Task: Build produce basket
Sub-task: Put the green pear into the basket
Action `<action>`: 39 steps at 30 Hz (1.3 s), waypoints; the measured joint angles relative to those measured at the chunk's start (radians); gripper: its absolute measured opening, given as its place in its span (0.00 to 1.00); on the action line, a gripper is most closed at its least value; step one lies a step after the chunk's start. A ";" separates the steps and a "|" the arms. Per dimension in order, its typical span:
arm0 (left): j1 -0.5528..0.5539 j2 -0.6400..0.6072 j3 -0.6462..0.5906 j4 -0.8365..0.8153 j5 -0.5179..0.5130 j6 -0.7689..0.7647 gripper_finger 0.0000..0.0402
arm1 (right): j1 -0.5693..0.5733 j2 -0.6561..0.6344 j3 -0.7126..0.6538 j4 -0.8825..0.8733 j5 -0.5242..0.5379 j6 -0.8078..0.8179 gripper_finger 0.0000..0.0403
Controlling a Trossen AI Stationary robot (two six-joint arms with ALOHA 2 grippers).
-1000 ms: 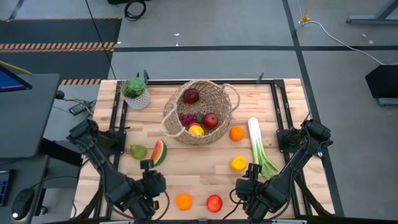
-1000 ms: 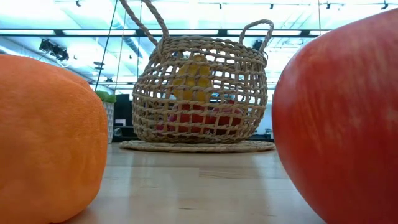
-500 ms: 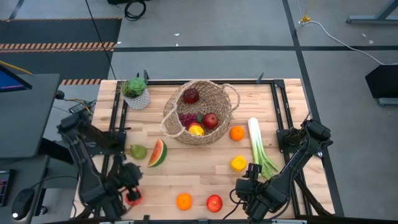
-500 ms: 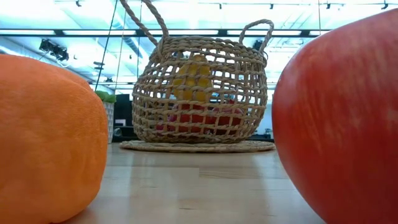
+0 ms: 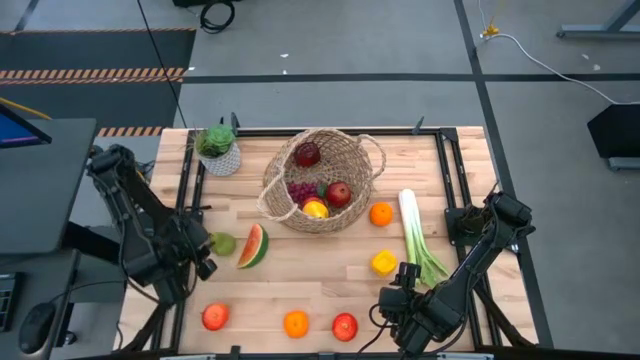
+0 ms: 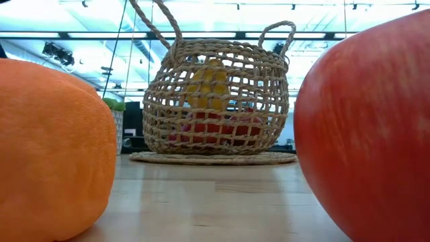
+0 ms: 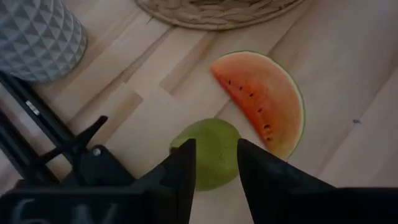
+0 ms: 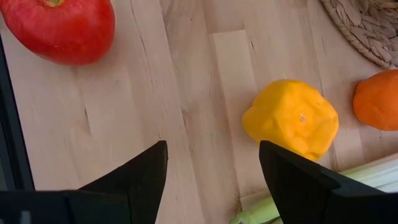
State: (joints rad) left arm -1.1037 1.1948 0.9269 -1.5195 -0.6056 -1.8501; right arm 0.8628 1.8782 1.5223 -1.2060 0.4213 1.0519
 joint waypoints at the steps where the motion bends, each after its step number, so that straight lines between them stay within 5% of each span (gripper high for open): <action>1: 0.000 -0.016 -0.017 0.009 0.000 -0.004 0.31 | 0.000 0.000 0.000 0.000 0.000 0.000 0.64; 21: 0.000 -0.051 -0.143 0.037 -0.027 -0.120 0.54 | -0.001 0.000 0.000 0.000 0.004 0.000 0.64; 39: 0.000 -0.048 -0.171 0.072 0.027 -0.123 0.55 | -0.001 0.000 0.000 0.000 0.004 0.000 0.64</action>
State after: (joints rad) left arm -1.1034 1.1469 0.7563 -1.4480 -0.5789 -1.9726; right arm 0.8619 1.8782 1.5223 -1.2060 0.4256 1.0515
